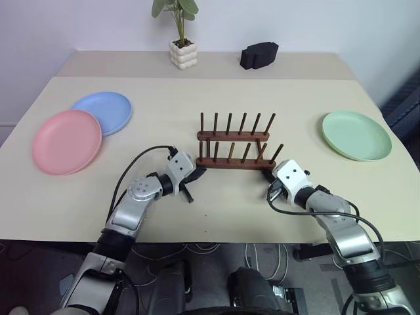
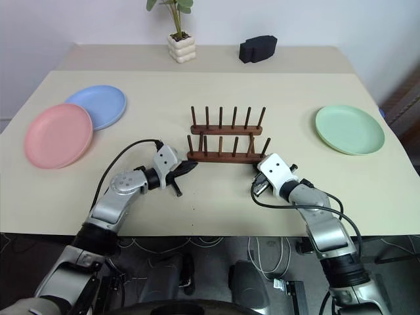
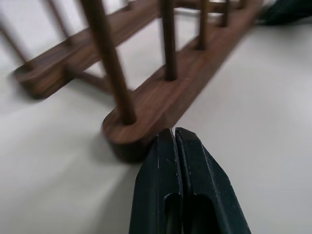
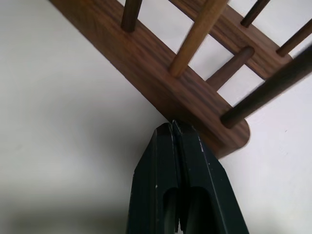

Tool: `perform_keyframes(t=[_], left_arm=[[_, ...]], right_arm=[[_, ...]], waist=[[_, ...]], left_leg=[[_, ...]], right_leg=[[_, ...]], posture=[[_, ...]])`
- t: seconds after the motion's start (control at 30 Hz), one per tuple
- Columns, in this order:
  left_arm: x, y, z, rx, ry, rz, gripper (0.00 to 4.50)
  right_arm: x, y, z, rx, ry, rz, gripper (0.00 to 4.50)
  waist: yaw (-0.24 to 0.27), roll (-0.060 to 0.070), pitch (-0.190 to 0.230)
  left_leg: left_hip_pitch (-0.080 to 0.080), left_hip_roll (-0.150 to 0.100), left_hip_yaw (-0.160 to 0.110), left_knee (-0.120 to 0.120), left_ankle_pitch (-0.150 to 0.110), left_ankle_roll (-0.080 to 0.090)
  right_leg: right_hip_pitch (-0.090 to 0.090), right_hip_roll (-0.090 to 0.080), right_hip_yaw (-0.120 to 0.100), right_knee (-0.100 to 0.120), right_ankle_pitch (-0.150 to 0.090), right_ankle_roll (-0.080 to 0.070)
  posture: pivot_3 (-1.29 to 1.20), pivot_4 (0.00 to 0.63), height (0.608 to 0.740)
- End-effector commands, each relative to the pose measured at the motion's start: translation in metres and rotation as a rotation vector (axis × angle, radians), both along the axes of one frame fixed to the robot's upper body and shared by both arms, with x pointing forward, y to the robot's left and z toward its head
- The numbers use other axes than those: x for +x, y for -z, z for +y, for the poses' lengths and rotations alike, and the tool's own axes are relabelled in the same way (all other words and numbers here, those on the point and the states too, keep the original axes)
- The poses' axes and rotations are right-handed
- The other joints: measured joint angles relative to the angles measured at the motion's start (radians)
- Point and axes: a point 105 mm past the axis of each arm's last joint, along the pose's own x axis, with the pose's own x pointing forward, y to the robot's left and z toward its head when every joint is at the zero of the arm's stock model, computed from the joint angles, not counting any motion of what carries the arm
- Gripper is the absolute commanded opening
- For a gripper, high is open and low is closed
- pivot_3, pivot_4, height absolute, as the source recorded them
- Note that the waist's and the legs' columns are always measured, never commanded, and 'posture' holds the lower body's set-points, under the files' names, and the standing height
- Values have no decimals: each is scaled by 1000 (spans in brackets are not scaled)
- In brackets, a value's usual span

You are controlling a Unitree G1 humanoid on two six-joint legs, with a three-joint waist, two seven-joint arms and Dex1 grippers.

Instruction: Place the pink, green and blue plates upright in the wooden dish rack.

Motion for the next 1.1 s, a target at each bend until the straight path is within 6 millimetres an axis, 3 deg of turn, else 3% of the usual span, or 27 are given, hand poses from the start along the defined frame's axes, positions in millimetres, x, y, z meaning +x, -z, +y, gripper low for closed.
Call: perform_keyframes(t=[0.03, 0.4, 0.67, 0.87, 1.1], left_arm=[[11, 4, 17, -5, -94, 19, 33], [22, 3, 16, -5, -115, 7, 33], [14, 6, 19, -36, -86, 41, 33], [-6, -1, 6, -88, 81, 72, 33], [22, 1, -3, -45, -33, 53, 33]], right_arm=[[14, -7, 0, -4, 12, -51, 0], [40, -12, 2, 5, 29, -103, 0], [28, -10, -1, 4, 6, -93, 0], [21, -7, -5, 13, 27, -80, 0], [18, -7, -4, 22, 38, -78, 0]], waist=[[0, 0, 0], [1, 0, 0], [1, 0, 0], [0, 0, 0], [7, 0, 0]], left_leg=[[0, 0, 0, 0, 0, 0], [0, 0, 0, -1, 4, -6], [0, 0, 0, -1, 4, -6], [0, 0, 0, -2, 4, -6], [-1, 0, 0, -1, 3, -6]], right_leg=[[0, 0, 0, 0, 0, 0], [0, 0, 0, 0, 0, 0], [0, 0, 0, 0, 0, 0], [0, 0, 0, -1, 0, 0], [0, 0, -1, -1, 0, 0]], posture=[[0, 150, 732], [0, 150, 732], [0, 150, 732], [0, 150, 732], [0, 150, 732]])
